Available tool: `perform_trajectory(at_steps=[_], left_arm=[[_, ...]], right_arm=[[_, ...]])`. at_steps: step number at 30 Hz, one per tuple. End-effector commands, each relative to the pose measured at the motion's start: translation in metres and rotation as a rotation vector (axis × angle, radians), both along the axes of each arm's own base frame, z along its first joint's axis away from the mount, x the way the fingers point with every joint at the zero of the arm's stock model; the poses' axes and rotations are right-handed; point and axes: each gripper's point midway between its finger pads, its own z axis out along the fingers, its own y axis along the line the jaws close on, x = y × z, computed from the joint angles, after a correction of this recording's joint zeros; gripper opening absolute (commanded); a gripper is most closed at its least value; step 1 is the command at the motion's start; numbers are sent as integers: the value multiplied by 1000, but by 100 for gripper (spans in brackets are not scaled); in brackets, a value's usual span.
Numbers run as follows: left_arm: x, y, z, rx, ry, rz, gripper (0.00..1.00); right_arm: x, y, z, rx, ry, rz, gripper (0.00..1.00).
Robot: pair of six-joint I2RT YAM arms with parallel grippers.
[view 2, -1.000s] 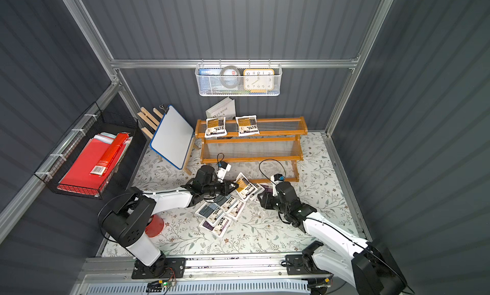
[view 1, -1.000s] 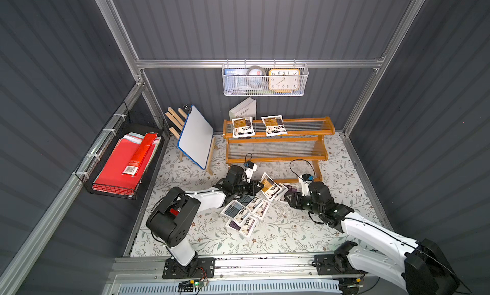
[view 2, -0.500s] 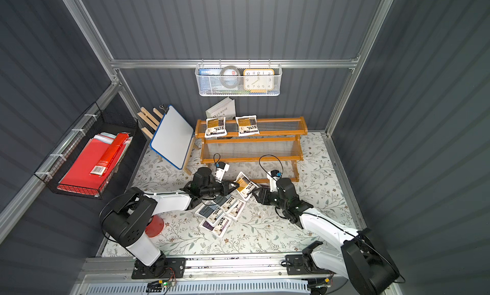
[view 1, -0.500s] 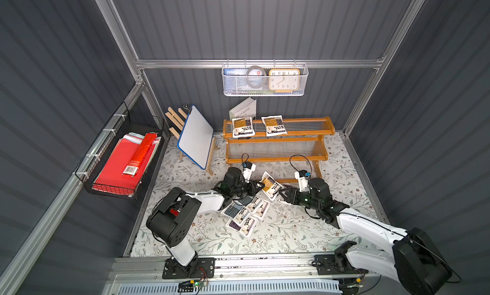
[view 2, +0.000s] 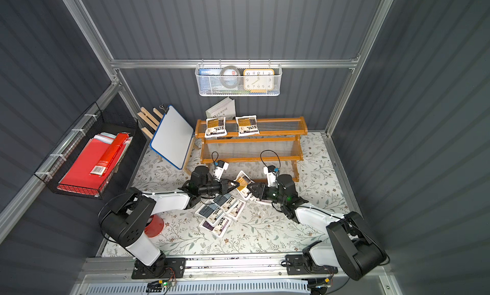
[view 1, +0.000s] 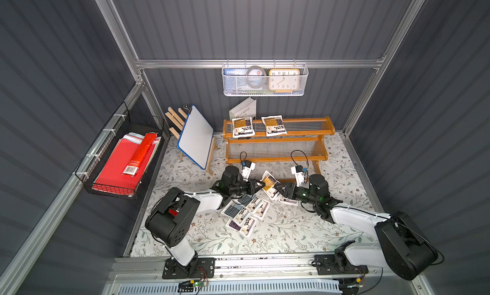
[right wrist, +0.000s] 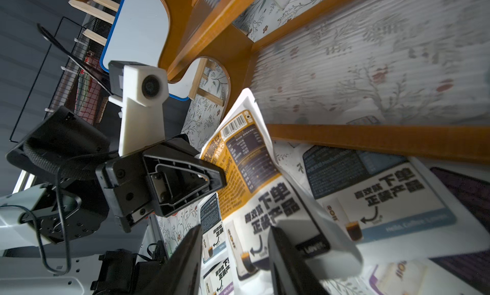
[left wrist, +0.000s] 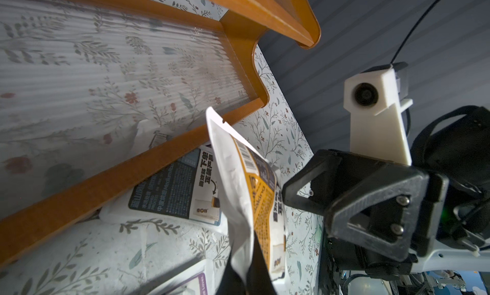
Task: Place the bagged coffee beans on the shelf by color
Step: Pick up the bagged coffee beans at the center of the board.
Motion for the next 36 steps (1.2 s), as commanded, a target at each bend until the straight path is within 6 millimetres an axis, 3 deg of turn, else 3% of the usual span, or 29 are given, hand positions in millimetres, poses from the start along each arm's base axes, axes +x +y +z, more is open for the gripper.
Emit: perform_trajectory(at_steps=[1, 6, 14, 21, 36], left_arm=[[6, 0, 35, -27, -75, 1, 0], [22, 11, 27, 39, -85, 107, 0], [22, 10, 32, 16, -93, 105, 0], [23, 11, 43, 1, -117, 102, 0], [13, 8, 39, -18, -87, 56, 0]], right_arm=[[2, 7, 11, 33, -22, 31, 44], [-2, -2, 13, -17, -42, 14, 44], [-14, -12, 0, -46, -24, -4, 44], [-3, -9, 0, -27, -28, -22, 43], [28, 17, 16, 115, -45, -6, 39]])
